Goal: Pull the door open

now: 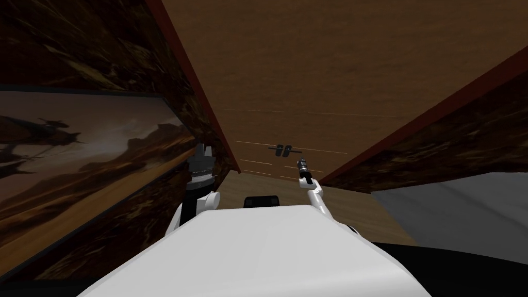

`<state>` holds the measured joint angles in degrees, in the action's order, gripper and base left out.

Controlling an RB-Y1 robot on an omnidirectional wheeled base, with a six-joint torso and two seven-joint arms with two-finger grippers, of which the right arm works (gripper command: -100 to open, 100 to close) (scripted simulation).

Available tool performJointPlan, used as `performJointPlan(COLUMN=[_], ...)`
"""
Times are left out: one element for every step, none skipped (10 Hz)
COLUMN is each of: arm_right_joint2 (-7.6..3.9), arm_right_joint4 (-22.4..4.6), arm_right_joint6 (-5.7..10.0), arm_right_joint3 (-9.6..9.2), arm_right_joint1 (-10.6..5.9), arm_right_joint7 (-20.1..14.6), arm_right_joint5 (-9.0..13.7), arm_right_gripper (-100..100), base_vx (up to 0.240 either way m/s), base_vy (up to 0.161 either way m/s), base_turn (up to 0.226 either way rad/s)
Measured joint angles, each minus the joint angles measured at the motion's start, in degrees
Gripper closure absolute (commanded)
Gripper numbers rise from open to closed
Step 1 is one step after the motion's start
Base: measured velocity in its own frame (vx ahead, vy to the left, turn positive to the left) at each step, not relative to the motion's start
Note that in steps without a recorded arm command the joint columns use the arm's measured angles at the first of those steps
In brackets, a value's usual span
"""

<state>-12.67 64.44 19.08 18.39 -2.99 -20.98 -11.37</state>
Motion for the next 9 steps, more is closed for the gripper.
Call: performJointPlan(arm_right_joint2=[-1.58, -2.45, -2.77, -3.54, -4.05, -4.09, -3.89, -3.85, -3.87], arm_right_joint4=[-2.45, -3.91, -3.14, -2.16, -2.70, -3.04, -2.96, -2.93, -2.95], arm_right_joint6=[1.04, 1.91, 1.67, 1.25, 1.51, 1.88, 2.19, 2.27, 2.23], arm_right_joint3=[1.11, 2.08, 2.23, 2.28, 2.46, 2.39, 1.91, 1.82, 1.87], arm_right_joint1=[-0.44, -0.52, 0.06, 1.06, 0.95, 0.63, 0.35, 0.28, 0.30], arm_right_joint7=[-0.33, -0.56, -0.85, -1.57, -2.01, -2.16, -2.34, -2.39, -2.36], arm_right_joint5=[0.48, 0.81, 0.95, 1.24, 1.45, 1.52, 1.54, 1.54, 1.54], arm_right_gripper=[-100, -100, -100, -100, -100, -100, -100, 100, 100], base_vx=[0.177, 0.125, 0.150, 0.179, 0.189, 0.204, 0.093, -0.012, -0.031], base_vy=[-0.031, -0.034, -0.055, -0.051, 0.013, 0.070, 0.031, -0.005, -0.011], base_turn=[0.100, 0.036, 0.074, 0.141, 0.180, 0.208, 0.041, -0.036, -0.001])
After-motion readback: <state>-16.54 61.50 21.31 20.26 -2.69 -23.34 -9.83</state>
